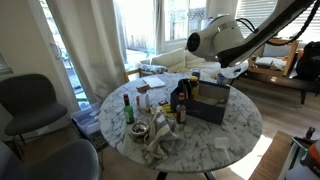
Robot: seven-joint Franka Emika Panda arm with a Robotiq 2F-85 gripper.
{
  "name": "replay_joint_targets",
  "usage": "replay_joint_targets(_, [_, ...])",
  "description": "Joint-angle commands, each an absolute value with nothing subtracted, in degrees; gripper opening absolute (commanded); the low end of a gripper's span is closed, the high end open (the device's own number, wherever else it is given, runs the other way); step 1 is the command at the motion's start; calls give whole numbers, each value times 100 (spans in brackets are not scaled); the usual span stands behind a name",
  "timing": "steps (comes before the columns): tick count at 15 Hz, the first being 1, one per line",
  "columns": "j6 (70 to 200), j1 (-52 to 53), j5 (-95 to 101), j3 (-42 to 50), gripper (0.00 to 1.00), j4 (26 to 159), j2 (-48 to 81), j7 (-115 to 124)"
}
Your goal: Pour the car out of the clear cup and into the box
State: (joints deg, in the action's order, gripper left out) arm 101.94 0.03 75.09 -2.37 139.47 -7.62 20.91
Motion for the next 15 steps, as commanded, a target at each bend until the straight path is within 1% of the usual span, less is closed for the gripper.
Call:
replay_joint_targets(1, [9433,181,8063,-409,1,13899,-321,2328])
replay_joint_targets(3, [8905,292,8293,-519,1,13855,20,2383])
replay_joint_targets(8, [8255,508,8714,-624,1,13840,757,2144])
replay_joint_targets(15, [7996,547,9604,-612,1,13905,1338,1780])
